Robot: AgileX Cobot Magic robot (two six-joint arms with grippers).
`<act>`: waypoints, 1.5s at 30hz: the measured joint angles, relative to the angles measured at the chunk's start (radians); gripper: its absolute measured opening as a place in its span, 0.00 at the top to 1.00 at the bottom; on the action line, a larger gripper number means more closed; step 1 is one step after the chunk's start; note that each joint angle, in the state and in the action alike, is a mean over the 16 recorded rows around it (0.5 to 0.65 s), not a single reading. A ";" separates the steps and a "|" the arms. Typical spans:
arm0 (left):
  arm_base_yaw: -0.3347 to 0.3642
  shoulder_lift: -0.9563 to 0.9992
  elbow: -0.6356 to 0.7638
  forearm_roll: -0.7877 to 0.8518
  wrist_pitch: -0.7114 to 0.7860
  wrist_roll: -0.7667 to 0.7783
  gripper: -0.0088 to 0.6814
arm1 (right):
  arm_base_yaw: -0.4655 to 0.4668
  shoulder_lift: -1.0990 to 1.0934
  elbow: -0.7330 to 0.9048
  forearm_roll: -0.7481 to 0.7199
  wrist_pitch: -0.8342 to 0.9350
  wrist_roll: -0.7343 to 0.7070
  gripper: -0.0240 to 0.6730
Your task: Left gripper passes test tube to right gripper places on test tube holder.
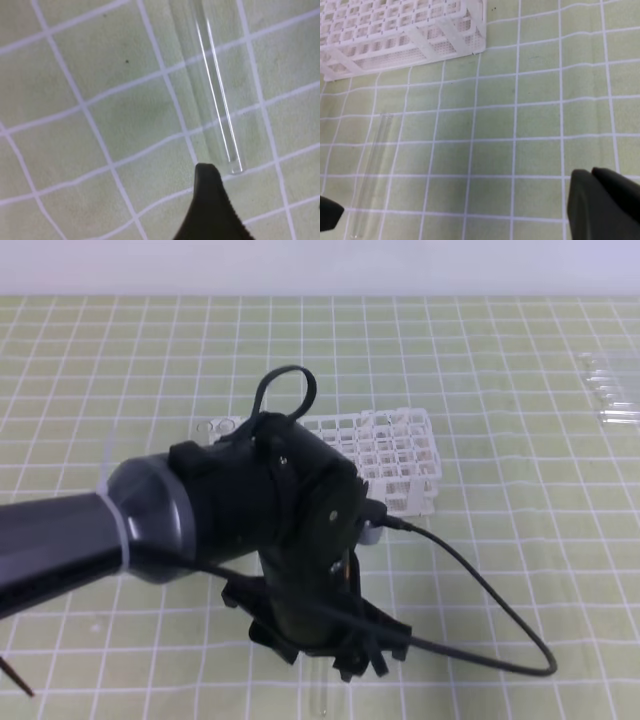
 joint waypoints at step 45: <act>-0.006 0.144 0.049 0.033 -0.163 0.003 0.57 | 0.000 0.000 0.000 0.028 0.000 -0.024 0.99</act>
